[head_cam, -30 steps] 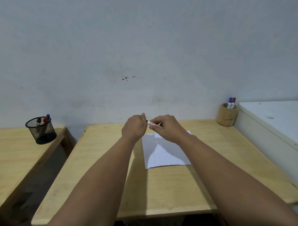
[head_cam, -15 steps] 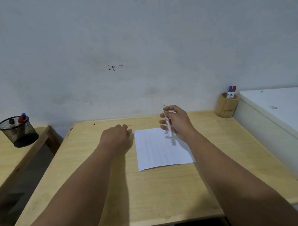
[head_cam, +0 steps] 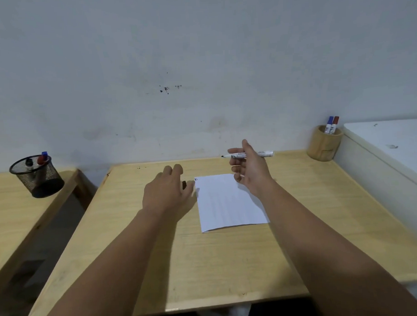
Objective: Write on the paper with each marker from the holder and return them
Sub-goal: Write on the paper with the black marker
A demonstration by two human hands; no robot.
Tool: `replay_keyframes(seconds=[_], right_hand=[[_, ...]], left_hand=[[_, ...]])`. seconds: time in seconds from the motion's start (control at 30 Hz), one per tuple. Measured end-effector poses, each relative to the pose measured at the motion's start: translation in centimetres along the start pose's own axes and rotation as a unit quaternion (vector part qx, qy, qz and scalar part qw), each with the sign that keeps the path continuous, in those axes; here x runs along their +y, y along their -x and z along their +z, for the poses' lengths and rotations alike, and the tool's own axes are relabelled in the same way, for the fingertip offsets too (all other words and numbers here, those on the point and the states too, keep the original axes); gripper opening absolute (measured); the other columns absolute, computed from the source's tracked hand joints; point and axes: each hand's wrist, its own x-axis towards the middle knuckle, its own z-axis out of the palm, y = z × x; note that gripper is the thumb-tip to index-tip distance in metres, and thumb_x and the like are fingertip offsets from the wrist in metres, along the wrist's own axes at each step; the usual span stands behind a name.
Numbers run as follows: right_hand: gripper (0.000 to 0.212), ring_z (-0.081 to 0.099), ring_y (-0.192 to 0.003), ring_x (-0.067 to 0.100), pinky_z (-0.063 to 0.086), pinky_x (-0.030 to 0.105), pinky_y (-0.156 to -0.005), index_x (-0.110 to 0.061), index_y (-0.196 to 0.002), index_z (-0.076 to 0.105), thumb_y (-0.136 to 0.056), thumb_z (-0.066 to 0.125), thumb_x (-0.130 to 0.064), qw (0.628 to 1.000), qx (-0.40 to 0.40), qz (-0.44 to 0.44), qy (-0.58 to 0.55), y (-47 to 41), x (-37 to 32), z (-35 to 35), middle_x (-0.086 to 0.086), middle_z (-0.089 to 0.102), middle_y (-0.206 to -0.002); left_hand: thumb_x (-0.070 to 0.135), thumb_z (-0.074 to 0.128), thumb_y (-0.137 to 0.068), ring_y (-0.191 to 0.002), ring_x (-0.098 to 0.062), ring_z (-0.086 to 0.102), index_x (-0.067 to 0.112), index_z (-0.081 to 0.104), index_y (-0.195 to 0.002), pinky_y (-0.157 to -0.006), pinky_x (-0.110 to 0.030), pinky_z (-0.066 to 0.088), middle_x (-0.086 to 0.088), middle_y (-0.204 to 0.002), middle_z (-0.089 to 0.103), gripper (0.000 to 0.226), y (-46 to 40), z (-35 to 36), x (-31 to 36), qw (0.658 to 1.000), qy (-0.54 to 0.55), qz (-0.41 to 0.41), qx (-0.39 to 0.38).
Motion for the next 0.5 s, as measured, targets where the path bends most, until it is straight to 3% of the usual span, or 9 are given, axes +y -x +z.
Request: replay_keyframes(seconds=[0.1, 0.17, 0.23, 0.3, 0.37, 0.5], right_hand=[[0.021, 0.057, -0.050, 0.014, 0.041, 0.022, -0.050, -0.016, -0.104, 0.075, -0.104, 0.060, -0.030, 0.996, 0.018, -0.034, 0.080, -0.2, 1.1, 1.7, 0.005, 0.072, -0.074], [0.017, 0.059, -0.053, 0.017, 0.044, 0.023, -0.050, -0.013, -0.100, 0.076, -0.098, 0.064, -0.025, 0.992, 0.012, -0.053, 0.118, -0.4, 2.0, 2.7, 0.008, 0.074, -0.077], [0.023, 0.059, -0.056, 0.018, 0.044, 0.025, -0.051, -0.011, -0.093, 0.077, -0.096, 0.071, -0.033, 0.986, 0.014, -0.071, 0.150, -0.8, 3.1, 3.5, 0.004, 0.074, -0.073], [0.038, 0.057, -0.052, 0.015, 0.042, 0.025, -0.049, -0.006, -0.090, 0.074, -0.095, 0.076, -0.043, 0.981, 0.023, -0.092, 0.172, -1.4, 3.9, 4.2, -0.003, 0.071, -0.064], [0.042, 0.057, -0.049, 0.013, 0.041, 0.023, -0.047, -0.004, -0.088, 0.072, -0.096, 0.075, -0.045, 0.977, 0.023, -0.107, 0.182, -1.8, 4.6, 4.9, -0.006, 0.070, -0.059], [0.038, 0.061, -0.052, 0.014, 0.042, 0.023, -0.047, -0.011, -0.079, 0.070, -0.091, 0.079, -0.045, 0.969, 0.018, -0.119, 0.217, -2.3, 5.4, 5.9, 0.000, 0.070, -0.065]], left_hand=[[0.074, 0.053, -0.078, -0.098, -0.024, 0.060, 0.024, 0.062, -0.116, -0.071, -0.037, 0.051, 0.007, -0.108, 0.061, 0.063, 2.6, 0.2, 0.7, 0.999, 0.019, 0.024, 0.026], [0.081, 0.054, -0.076, -0.117, -0.025, 0.057, 0.024, 0.060, -0.132, -0.090, -0.042, 0.051, 0.005, -0.127, 0.062, 0.081, 4.1, 0.5, 0.6, 1.000, 0.016, 0.014, -0.016], [0.089, 0.047, -0.075, -0.145, -0.026, 0.040, 0.023, 0.046, -0.150, -0.114, -0.047, 0.039, 0.001, -0.153, 0.050, 0.101, 5.1, 0.8, -0.1, 0.997, 0.014, 0.010, -0.077], [0.096, 0.039, -0.073, -0.160, -0.025, 0.013, 0.023, 0.027, -0.161, -0.127, -0.051, 0.016, 0.001, -0.170, 0.026, 0.115, 5.2, 0.8, -0.5, 0.992, 0.023, 0.001, -0.127], [0.101, 0.036, -0.068, -0.161, -0.021, -0.003, 0.024, 0.015, -0.164, -0.129, -0.053, 0.002, 0.002, -0.174, 0.009, 0.124, 5.1, 0.7, -0.5, 0.987, 0.033, -0.008, -0.160], [0.105, 0.031, -0.063, -0.161, -0.020, -0.004, 0.022, 0.019, -0.164, -0.129, -0.054, -0.002, 0.002, -0.175, 0.005, 0.131, 5.0, 1.1, -0.7, 0.983, 0.016, -0.010, -0.183]])
